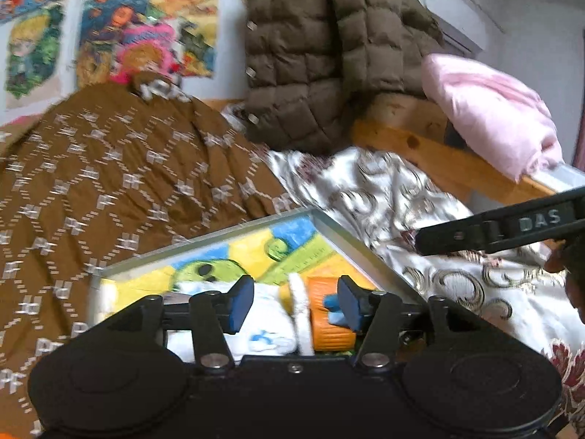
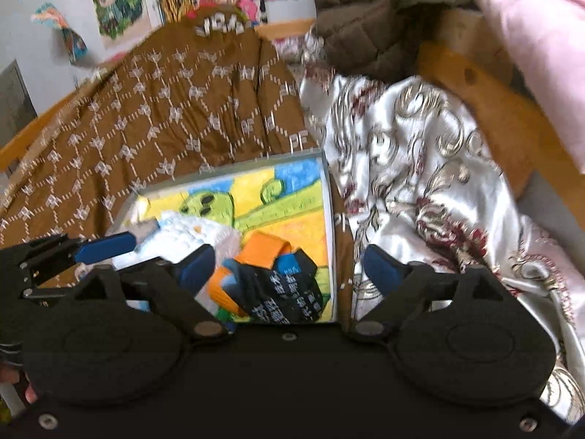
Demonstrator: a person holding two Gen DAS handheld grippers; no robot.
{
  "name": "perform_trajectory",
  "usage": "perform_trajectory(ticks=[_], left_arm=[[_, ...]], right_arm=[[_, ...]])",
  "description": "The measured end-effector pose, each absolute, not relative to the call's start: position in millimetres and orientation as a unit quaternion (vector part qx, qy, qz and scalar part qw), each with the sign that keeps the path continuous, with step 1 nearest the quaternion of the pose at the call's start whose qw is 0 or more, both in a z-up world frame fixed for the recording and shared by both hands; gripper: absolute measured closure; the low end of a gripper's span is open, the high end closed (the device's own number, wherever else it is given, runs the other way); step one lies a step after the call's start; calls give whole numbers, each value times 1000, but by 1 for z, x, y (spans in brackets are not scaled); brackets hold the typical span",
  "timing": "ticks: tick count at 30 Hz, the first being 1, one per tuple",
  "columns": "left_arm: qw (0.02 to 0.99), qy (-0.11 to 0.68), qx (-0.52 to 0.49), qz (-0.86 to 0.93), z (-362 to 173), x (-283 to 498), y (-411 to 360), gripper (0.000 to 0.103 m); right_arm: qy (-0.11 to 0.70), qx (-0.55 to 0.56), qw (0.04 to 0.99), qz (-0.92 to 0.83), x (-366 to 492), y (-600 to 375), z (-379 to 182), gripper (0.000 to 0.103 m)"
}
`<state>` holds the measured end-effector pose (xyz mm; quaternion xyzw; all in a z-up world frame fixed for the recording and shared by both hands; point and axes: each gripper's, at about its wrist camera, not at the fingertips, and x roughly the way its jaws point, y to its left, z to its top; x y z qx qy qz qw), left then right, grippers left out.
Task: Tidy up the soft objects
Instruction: 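Carry the towel and black cloth over the tray and open both grippers, then lift both tools away from the tray back over the pile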
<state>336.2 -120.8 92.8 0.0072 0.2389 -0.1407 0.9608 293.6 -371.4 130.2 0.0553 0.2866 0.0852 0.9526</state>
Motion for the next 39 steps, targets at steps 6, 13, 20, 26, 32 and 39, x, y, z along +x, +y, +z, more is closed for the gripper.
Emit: perform_trajectory(ticks=[6, 13, 20, 26, 32, 39], left_arm=[[976, 194, -19, -100, 126, 287, -94, 31], [983, 162, -34, -81, 156, 219, -65, 23], [984, 155, -55, -64, 171, 145, -35, 12], [981, 179, -64, -38, 164, 87, -8, 8], [977, 202, -54, -31, 143, 41, 10, 7], [969, 238, -49, -30, 113, 11, 18, 6]], right_arm=[[231, 73, 966, 92, 240, -366, 162, 5], [173, 80, 977, 92, 167, -348, 197, 1], [145, 76, 983, 87, 94, -323, 218, 0], [150, 75, 982, 84, 30, -298, 215, 0], [167, 78, 981, 66, -12, -277, 186, 0], [191, 57, 979, 44, -50, -252, 150, 0]])
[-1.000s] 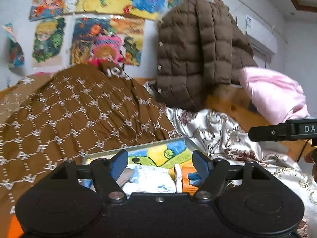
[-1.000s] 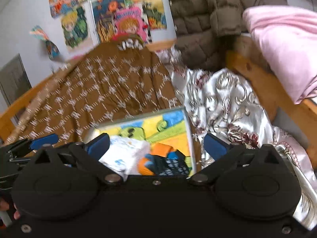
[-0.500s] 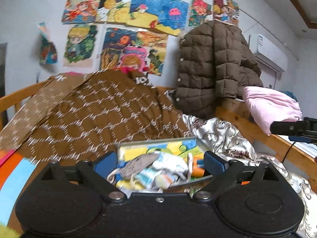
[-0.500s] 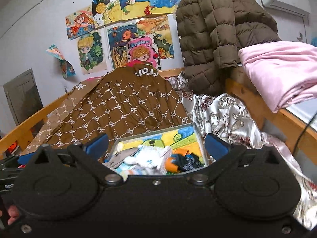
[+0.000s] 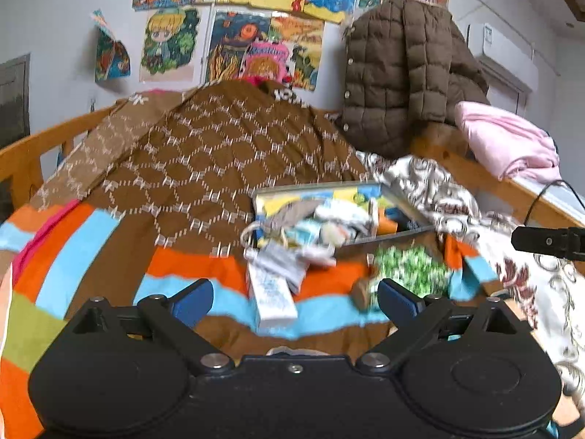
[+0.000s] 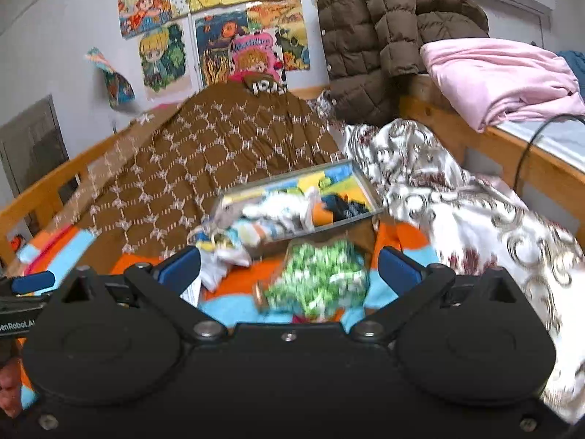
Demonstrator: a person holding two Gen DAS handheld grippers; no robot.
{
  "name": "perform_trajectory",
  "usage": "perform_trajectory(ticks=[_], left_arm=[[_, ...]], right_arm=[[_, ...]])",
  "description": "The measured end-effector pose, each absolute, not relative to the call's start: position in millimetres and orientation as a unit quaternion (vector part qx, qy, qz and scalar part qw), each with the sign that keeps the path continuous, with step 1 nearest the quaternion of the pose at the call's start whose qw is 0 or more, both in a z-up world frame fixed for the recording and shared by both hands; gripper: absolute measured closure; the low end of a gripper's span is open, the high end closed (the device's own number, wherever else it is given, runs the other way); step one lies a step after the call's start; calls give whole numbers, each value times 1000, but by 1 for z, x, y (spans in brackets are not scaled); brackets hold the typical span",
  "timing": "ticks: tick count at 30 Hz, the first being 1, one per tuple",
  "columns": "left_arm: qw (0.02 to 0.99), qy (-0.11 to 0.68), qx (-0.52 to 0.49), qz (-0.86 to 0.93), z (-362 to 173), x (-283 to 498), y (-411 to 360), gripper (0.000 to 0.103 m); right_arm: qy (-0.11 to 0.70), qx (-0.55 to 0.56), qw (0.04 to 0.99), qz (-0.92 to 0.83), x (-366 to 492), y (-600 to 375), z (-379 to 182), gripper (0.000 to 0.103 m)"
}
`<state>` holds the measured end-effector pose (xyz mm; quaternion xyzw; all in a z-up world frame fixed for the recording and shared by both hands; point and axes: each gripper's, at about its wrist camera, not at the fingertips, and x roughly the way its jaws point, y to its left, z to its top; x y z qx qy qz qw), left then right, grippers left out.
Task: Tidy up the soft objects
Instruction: 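Lift both tools away from the tray back over the pile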
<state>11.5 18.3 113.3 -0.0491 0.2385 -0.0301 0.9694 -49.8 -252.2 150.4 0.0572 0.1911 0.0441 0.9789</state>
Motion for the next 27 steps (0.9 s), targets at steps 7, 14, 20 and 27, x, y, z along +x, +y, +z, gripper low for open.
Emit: perform_trajectory(ticks=[7, 14, 20, 27], left_arm=[[961, 266, -71, -9, 89, -9, 30, 6], [953, 296, -62, 14, 67, -20, 36, 6], [946, 318, -57, 19, 56, -28, 40, 6], [944, 326, -55, 22, 52, -27, 38, 5]], right_arm=[[216, 45, 975, 40, -64, -232, 123, 0], [254, 61, 965, 30, -70, -225, 91, 0], [272, 72, 959, 20, -74, -225, 76, 0], [282, 71, 957, 19, -71, -224, 70, 0]])
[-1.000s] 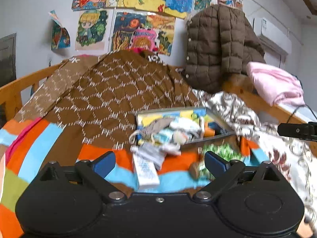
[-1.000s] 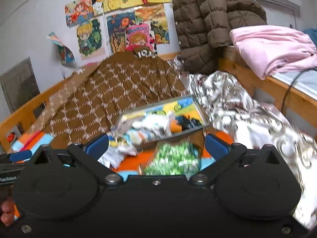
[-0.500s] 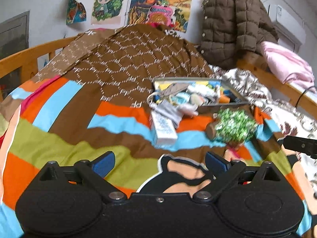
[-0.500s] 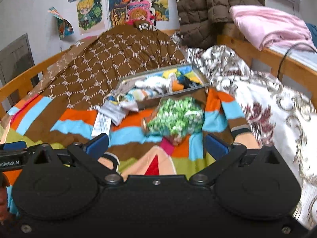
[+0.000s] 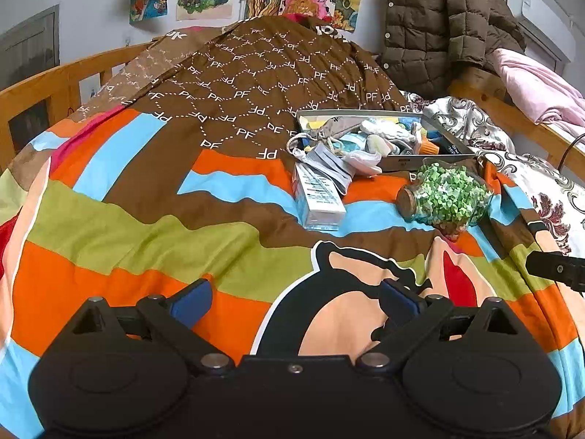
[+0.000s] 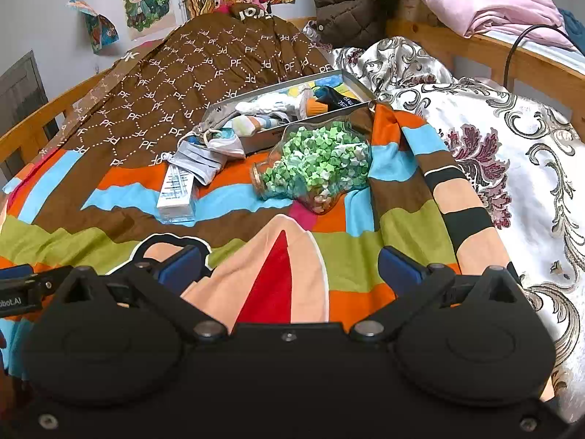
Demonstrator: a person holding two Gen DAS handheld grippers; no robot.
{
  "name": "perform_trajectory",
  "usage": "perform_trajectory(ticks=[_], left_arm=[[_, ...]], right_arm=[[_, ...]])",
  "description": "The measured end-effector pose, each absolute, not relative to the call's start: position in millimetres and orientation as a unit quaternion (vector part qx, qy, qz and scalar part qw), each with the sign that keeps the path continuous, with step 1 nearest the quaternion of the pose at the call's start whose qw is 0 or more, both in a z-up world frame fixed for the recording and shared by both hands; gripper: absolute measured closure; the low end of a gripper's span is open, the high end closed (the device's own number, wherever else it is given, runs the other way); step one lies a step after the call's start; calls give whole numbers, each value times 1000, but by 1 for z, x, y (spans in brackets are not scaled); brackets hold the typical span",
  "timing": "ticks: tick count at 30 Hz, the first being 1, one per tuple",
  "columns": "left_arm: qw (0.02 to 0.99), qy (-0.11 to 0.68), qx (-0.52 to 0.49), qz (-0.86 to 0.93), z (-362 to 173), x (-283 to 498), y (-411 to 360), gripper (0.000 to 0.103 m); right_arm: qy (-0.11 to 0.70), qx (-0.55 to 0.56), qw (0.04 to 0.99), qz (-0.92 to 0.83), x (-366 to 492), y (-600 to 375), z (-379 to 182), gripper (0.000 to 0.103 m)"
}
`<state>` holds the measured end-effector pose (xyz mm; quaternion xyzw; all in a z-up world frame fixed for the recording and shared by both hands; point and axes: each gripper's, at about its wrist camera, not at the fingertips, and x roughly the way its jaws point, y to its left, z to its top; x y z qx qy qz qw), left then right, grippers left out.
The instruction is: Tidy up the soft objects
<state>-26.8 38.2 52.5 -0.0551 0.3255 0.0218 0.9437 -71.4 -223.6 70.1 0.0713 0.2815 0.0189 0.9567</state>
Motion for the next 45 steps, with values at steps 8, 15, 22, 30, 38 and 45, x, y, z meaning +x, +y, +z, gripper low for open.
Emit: perform_trajectory(ticks=[8, 15, 22, 30, 38, 45], left_arm=[[945, 324, -42, 17, 52, -20, 33, 5], [946, 321, -38, 20, 52, -14, 33, 5], [949, 314, -33, 22, 54, -5, 35, 5], [952, 303, -28, 19, 58, 16, 32, 5], [956, 292, -27, 18, 62, 39, 26, 4], [958, 286, -27, 18, 65, 54, 26, 4]], right_arm=[[286, 67, 956, 23, -62, -219, 66, 0], [288, 60, 955, 31, -51, -211, 65, 0], [279, 59, 958, 37, -36, -210, 70, 0], [267, 57, 961, 34, -10, -210, 83, 0], [252, 55, 966, 31, 19, -215, 98, 0], [239, 55, 969, 32, 40, -215, 106, 0]])
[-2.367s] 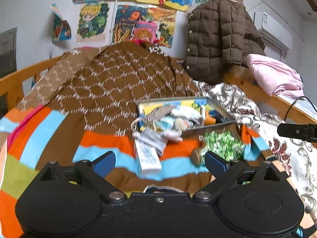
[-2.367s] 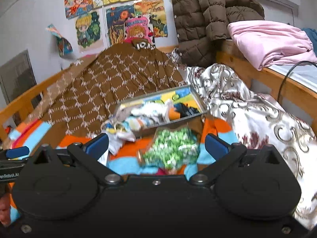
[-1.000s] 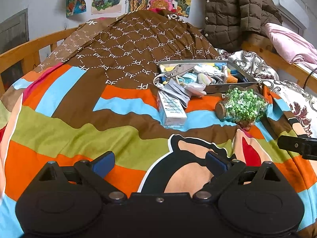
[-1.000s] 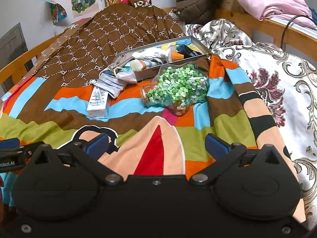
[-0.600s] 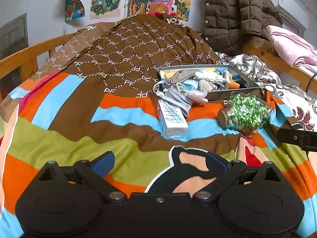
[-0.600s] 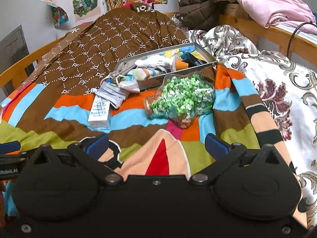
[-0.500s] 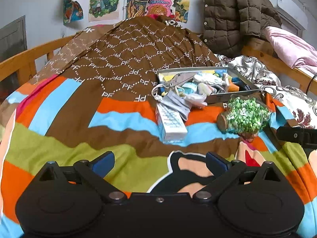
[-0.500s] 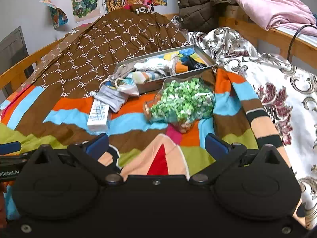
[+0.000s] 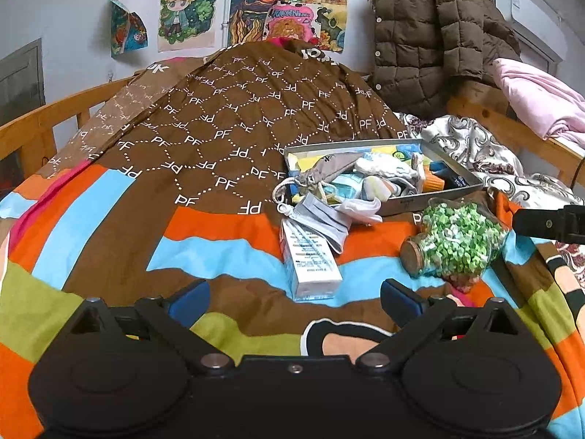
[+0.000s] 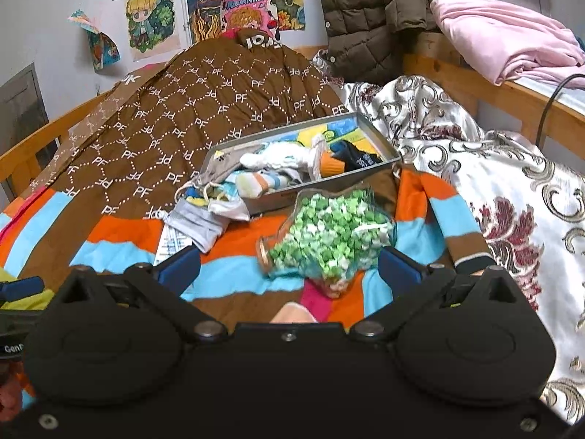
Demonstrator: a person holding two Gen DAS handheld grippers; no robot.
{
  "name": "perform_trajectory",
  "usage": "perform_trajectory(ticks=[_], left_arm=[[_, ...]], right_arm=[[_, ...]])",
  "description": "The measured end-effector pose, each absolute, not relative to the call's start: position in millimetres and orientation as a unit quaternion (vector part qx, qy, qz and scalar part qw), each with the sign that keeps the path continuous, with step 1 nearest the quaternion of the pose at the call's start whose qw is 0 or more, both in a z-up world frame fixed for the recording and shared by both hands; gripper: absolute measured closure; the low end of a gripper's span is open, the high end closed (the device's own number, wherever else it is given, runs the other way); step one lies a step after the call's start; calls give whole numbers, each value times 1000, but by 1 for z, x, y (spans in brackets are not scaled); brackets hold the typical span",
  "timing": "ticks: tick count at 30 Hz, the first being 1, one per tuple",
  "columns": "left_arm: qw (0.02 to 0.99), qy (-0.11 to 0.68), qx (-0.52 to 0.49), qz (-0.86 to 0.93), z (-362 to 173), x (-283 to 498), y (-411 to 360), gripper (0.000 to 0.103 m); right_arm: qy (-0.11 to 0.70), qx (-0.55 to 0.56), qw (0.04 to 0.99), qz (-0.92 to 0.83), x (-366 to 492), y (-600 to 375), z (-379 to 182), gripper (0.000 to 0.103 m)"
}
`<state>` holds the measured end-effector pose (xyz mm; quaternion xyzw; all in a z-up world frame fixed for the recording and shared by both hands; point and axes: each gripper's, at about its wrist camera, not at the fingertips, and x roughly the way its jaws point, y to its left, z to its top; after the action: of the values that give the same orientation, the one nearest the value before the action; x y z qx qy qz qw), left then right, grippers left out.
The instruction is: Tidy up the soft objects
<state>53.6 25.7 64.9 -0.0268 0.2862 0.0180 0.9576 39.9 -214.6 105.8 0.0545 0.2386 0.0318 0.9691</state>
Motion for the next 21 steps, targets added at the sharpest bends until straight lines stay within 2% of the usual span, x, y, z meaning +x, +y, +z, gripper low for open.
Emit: perform_trajectory(ticks=[21], left_arm=[[961, 275, 6, 6, 70, 97, 28, 2]], right_arm=[[231, 35, 971, 55, 98, -197, 104, 1]])
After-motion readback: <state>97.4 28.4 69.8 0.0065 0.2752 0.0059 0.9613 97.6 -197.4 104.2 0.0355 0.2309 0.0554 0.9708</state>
